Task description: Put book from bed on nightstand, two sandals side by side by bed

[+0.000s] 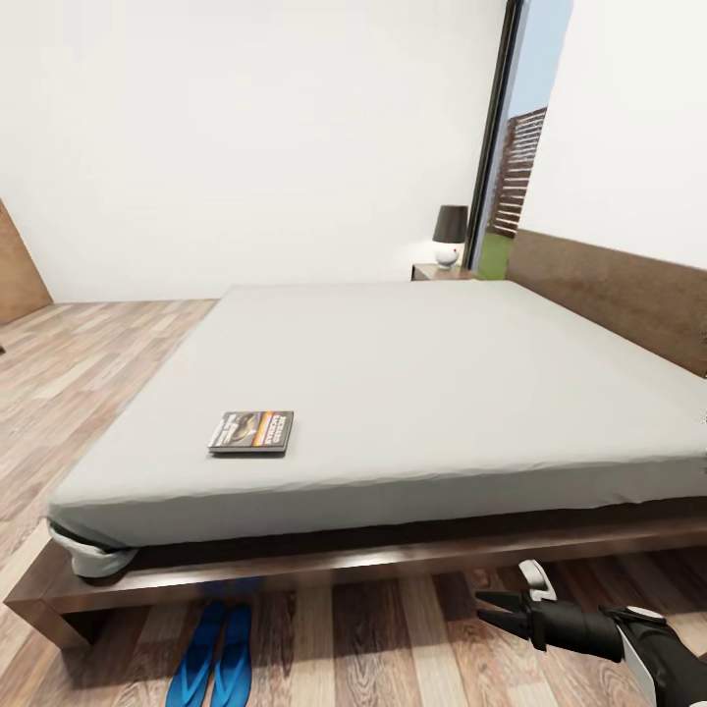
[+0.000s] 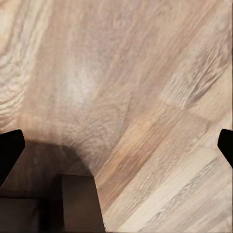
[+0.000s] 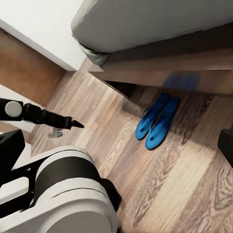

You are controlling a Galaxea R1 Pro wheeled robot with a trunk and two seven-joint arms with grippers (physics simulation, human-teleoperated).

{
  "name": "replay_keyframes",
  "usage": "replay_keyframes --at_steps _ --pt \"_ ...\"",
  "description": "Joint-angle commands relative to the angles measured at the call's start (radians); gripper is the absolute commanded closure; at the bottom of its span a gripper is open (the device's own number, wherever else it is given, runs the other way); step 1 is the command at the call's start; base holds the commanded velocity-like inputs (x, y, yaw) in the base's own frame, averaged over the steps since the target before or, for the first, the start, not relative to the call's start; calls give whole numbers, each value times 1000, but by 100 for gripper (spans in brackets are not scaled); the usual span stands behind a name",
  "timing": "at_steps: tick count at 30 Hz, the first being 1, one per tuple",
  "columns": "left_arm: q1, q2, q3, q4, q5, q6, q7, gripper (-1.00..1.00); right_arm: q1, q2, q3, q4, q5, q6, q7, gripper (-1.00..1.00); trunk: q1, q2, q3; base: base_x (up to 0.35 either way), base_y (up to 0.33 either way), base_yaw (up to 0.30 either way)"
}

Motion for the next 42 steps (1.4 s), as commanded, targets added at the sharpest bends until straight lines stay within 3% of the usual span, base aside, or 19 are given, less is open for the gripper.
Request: replay_keyframes --at_steps 1,5,13,17,20,23,24,25,27,28,29,30,32,36,42 --pt "5 7 6 -1 11 -3 -2 -100 0 0 -1 0 -1 11 3 -100 0 0 -1 0 0 0" --pt "19 32 6 0 66 11 -4 -100 0 0 -1 0 -1 11 3 -100 -1 0 7 0 0 0" --pt "36 73 6 10 118 35 -7 -100 0 0 -1 1 -1 11 3 -100 -5 2 38 0 0 0" --pt "40 91 6 20 171 54 -9 -100 0 0 -1 1 -1 11 3 -100 -5 2 38 0 0 0" --pt "42 114 6 23 248 80 -8 -100 0 1 -1 1 -1 11 3 -100 -5 2 38 0 0 0" --pt "42 131 6 25 373 119 -8 -100 0 0 -1 1 -1 11 3 -100 -5 2 38 0 0 0" --pt "42 131 6 25 373 119 -8 -100 0 0 -1 1 -1 11 3 -100 -5 2 38 0 0 0" --pt "43 139 5 26 471 154 -7 -100 0 0 -1 1 -1 11 3 -100 -5 2 38 0 0 0" --pt "43 144 5 26 567 196 -5 -100 0 0 -1 1 -1 11 3 -100 -5 2 38 0 0 0" --pt "43 144 5 26 567 196 -5 -100 0 0 -1 1 -1 11 3 -100 -5 2 38 0 0 0" --pt "44 147 4 26 646 234 -4 -100 0 0 -1 2 -1 11 3 -100 -5 2 38 0 0 0" --pt "45 148 2 26 676 249 -4 -100 0 0 -1 1 -1 11 3 -100 -5 2 38 0 0 0" --pt "55 149 0 26 718 270 -1 -100 0 0 -1 1 -1 11 3 -100 -5 2 38 0 0 0" --pt "80 149 -3 25 754 290 6 -100 0 0 -1 1 -1 11 3 -100 -5 2 38 0 0 0" --pt "139 147 -6 25 778 307 17 -100 0 0 -2 1 -1 11 3 -100 -5 2 38 0 0 0"
